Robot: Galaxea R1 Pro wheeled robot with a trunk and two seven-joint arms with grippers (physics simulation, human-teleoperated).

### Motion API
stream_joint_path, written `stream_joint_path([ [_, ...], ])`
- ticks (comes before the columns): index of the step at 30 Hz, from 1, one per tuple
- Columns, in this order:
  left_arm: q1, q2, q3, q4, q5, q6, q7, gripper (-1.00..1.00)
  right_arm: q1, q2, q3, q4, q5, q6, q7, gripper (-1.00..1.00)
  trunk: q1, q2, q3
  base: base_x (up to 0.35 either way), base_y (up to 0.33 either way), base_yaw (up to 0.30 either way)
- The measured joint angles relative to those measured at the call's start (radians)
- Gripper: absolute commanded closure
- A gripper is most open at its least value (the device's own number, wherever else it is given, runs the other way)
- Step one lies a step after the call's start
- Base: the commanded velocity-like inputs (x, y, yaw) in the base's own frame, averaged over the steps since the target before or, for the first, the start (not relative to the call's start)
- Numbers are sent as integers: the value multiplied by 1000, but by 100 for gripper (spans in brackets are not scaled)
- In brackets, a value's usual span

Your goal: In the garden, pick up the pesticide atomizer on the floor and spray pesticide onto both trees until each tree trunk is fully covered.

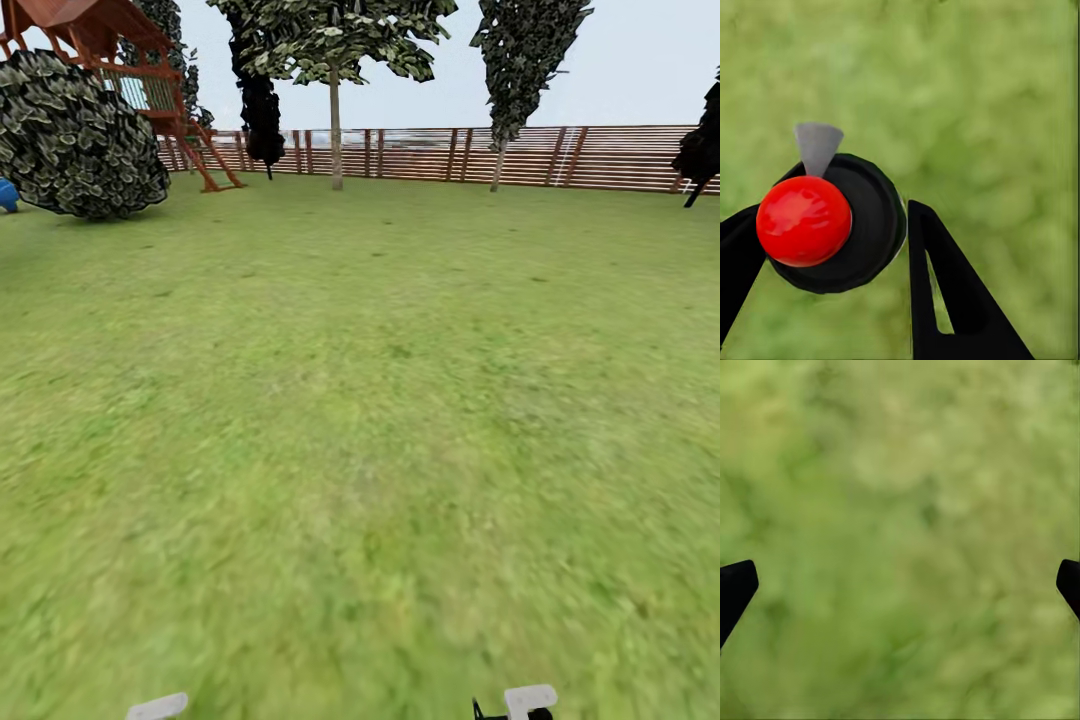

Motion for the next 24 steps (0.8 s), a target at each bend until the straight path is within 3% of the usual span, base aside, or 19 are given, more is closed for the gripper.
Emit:
stream_joint_path([
  [24, 0, 3, 1, -2, 3, 0, -1, 100, 0, 0, 0, 0, 0, 0, 0, -100, 0, 0, 0, 340, 0, 0],
])
